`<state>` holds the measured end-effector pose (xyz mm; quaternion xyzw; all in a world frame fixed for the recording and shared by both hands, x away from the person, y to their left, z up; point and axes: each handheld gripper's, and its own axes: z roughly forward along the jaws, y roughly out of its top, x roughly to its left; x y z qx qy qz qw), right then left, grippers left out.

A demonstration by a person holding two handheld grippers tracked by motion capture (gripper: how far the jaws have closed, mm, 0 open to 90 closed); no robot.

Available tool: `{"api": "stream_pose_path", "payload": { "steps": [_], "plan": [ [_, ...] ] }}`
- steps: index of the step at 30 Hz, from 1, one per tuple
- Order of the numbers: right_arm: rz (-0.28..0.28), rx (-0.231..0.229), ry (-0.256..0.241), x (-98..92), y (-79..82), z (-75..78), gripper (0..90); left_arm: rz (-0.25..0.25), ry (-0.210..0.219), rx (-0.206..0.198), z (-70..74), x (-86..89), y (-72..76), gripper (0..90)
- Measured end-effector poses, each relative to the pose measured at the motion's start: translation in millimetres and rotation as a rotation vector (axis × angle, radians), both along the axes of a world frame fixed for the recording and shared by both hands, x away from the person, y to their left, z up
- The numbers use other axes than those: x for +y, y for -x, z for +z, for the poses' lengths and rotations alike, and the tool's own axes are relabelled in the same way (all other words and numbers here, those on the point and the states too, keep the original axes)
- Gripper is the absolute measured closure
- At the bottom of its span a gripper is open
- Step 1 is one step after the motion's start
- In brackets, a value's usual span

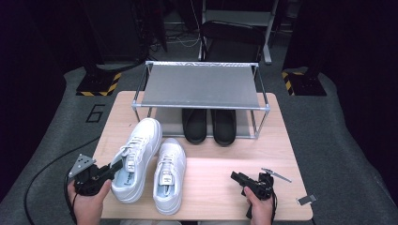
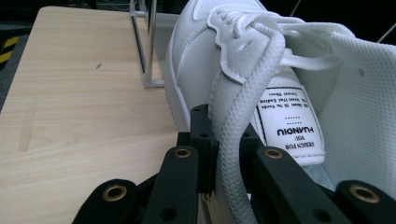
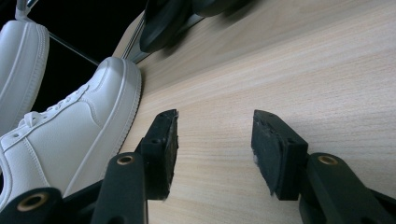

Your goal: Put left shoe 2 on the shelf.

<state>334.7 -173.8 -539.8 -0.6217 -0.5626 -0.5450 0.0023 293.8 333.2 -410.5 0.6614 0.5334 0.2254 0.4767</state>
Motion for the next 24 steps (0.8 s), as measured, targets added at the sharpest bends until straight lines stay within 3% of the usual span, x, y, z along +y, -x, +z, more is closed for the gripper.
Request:
{"api": "stream_pose_path", "payload": {
  "steps": [4, 8, 16, 17, 24],
  "plan": [
    [-0.006, 0.026, -0.008, 1.1, 1.1, 1.6, 50.9, -0.020, -0.008, -0.005, 6.1, -3.3, -1.1, 83.0],
    [0.000, 0.002, 0.005, -0.2, 0.1, -0.6, 51.0, -0.036, -0.012, -0.018, 12.0, -8.6, -2.9, 83.1],
    [0.001, 0.000, 0.002, -0.9, -0.1, -0.5, 51.0, -0.048, -0.001, -0.034, 17.2, -13.9, -5.7, 83.1],
    [-0.006, 0.018, -0.011, 0.0, 0.7, 0.8, 51.0, -0.048, 0.004, -0.035, 17.9, -14.7, -5.6, 83.1],
    [-0.003, 0.011, 0.001, -1.1, 0.3, 0.0, 51.0, -0.049, 0.014, -0.070, 24.7, -16.6, -5.1, 83.1]
  ]
}}
